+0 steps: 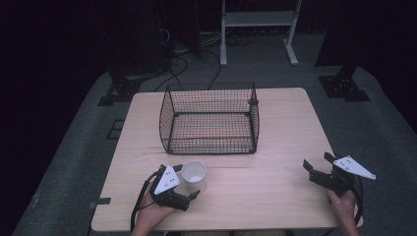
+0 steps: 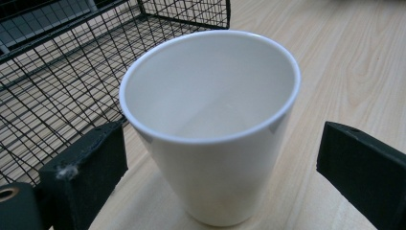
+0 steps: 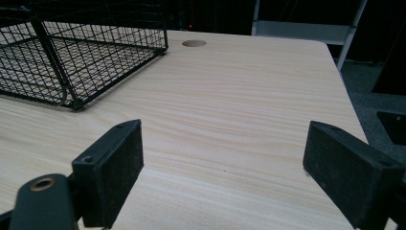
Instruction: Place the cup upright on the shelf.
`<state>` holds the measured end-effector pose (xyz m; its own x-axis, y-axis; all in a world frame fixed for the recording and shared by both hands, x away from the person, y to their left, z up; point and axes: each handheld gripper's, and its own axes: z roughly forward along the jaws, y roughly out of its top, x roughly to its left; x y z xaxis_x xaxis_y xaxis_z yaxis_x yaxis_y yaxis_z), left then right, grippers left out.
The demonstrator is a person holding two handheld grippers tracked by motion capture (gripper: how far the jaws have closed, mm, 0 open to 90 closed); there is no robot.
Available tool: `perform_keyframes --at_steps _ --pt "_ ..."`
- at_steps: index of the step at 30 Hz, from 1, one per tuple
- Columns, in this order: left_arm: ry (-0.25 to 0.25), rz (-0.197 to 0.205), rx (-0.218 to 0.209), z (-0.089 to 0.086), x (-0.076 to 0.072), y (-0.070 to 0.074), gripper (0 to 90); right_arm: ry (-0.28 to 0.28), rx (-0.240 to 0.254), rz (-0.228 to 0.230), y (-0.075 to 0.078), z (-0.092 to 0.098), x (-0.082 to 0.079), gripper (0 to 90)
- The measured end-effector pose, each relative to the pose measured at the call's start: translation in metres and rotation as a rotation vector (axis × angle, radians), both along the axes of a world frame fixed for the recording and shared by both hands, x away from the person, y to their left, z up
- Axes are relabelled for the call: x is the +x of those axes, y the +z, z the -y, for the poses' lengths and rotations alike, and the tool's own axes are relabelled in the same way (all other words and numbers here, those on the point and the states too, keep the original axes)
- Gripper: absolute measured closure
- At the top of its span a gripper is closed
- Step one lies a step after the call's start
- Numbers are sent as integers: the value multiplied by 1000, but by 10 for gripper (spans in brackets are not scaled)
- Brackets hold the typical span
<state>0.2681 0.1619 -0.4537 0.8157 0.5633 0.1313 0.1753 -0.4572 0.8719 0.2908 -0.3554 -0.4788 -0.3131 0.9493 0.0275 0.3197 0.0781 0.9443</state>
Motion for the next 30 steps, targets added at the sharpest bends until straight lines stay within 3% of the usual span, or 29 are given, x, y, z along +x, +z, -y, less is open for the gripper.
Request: perform_keyframes --at_steps 13,30 --pt "-8 -39 61 12 14 1 51 1 0 0 0 0 0 130" --pt "-40 -103 76 12 25 -2 158 2 -4 2 0 0 0 130"
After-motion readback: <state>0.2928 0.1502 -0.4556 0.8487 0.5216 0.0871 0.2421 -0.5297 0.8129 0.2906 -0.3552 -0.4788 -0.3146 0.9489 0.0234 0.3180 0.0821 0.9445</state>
